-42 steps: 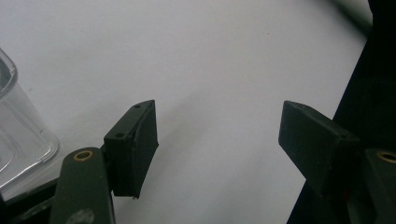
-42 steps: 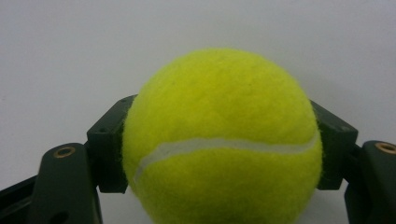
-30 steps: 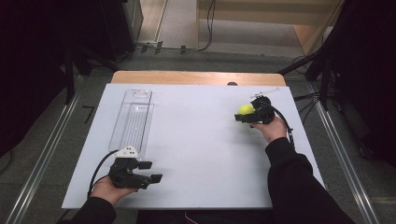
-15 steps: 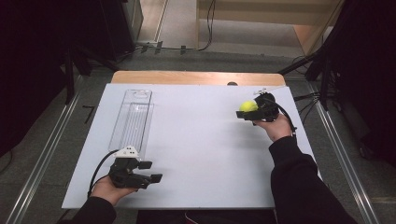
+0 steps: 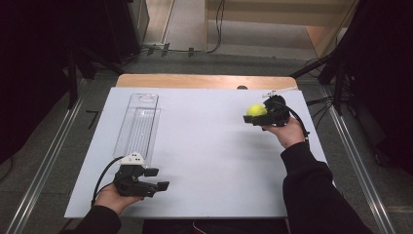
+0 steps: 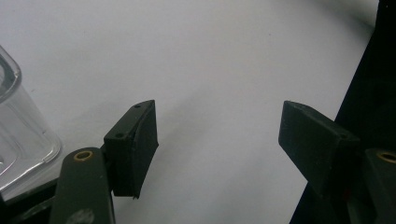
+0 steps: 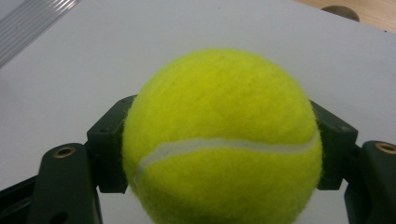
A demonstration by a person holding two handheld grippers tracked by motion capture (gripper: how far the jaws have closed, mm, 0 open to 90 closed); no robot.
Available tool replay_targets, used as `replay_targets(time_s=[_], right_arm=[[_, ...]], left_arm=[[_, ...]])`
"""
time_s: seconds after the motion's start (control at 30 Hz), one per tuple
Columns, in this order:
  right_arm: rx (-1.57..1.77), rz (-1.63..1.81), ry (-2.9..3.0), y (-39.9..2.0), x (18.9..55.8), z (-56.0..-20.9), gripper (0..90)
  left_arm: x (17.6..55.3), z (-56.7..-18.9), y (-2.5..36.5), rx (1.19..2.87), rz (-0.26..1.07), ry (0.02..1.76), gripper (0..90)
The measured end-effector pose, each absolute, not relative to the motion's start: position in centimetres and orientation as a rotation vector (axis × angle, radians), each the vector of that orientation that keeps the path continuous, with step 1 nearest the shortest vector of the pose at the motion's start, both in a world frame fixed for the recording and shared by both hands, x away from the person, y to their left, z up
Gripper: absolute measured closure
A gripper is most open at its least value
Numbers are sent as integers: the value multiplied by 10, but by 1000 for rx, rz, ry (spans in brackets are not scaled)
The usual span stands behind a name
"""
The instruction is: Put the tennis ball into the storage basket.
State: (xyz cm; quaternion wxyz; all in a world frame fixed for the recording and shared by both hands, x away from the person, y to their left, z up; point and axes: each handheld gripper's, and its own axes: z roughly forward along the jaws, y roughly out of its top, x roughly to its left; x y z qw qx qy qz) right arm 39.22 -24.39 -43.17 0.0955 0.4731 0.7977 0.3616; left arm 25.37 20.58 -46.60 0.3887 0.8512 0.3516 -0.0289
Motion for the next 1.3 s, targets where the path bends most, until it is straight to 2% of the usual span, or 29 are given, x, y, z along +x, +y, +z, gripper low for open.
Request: replay_targets(time_s=[0.5, 0.8, 1.3], right_arm=[[1356, 1088, 2422, -229, 388, -430, 232], [1331, 1104, 2465, -218, 385, -429, 232], [1273, 1122, 2533, -196, 380, -431, 232]], left_arm=[[254, -466, 206, 2162, -54, 881, 292], [254, -467, 206, 2176, 3, 867, 292], [255, -466, 207, 2166, -7, 880, 292]])
